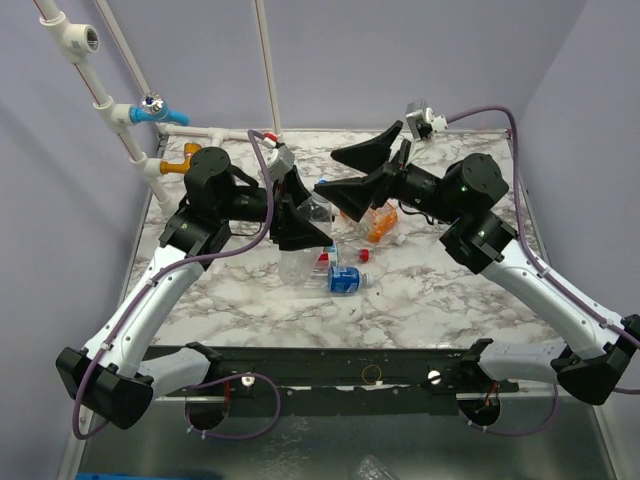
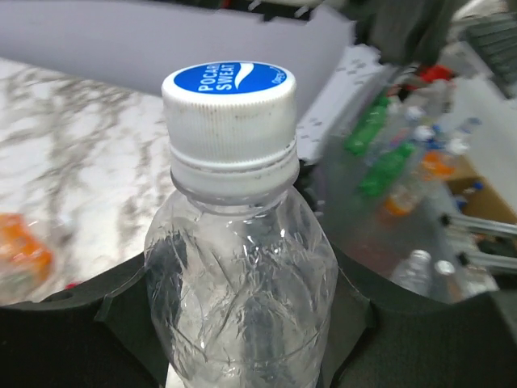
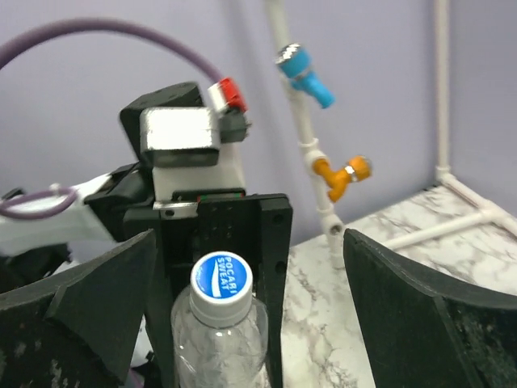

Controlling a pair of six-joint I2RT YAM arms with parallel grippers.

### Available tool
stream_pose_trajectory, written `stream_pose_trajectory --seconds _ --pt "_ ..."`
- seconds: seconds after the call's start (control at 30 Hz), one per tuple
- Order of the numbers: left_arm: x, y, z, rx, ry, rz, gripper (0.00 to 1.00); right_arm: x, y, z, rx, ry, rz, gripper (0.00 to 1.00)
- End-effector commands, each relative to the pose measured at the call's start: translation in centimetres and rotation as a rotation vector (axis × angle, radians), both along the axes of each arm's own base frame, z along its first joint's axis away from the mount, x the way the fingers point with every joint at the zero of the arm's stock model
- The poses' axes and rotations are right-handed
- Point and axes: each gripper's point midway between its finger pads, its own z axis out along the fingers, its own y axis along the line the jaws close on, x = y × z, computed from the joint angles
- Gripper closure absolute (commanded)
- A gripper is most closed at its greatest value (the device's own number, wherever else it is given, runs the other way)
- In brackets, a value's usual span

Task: Unscrew the bottle caps
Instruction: Unscrew the bottle cap from the plastic bottle.

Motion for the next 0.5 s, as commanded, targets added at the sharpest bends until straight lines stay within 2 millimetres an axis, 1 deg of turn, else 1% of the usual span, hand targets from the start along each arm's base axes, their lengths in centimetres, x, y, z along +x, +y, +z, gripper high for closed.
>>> stream_pose_trajectory --seconds 0.0,0.07,0.13,0.2,0.33,0.47 --pt "5.8 0.5 -2.1 0.095 -0.187 0.311 1.0 3.0 -0.6 0.1 -0.031 0.09 -0.186 0.02" --pt "7.4 0.9 -2.5 0.122 -0.269 0.394 1.0 3.5 0.1 -0.4 -0.057 0.119 -0.2 0.08" --pt "8.9 1.3 -2.8 0.148 -0.307 0.47 1.0 4.0 0.8 -1.1 -0.083 0.148 -0.21 0.14" --pt "9.6 1.4 -2.9 0.161 -0.318 0.509 1.0 4.5 1.3 -1.4 -0.093 0.165 -0.226 0.19" --pt "10.0 1.5 -2.9 0.17 -0.333 0.535 1.0 6.3 1.7 -3.2 -0.147 0.229 -0.298 0.27" --pt "9.9 1.4 -2.8 0.17 -0.345 0.54 1.0 7.4 1.5 -3.8 -0.146 0.261 -0.36 0.32"
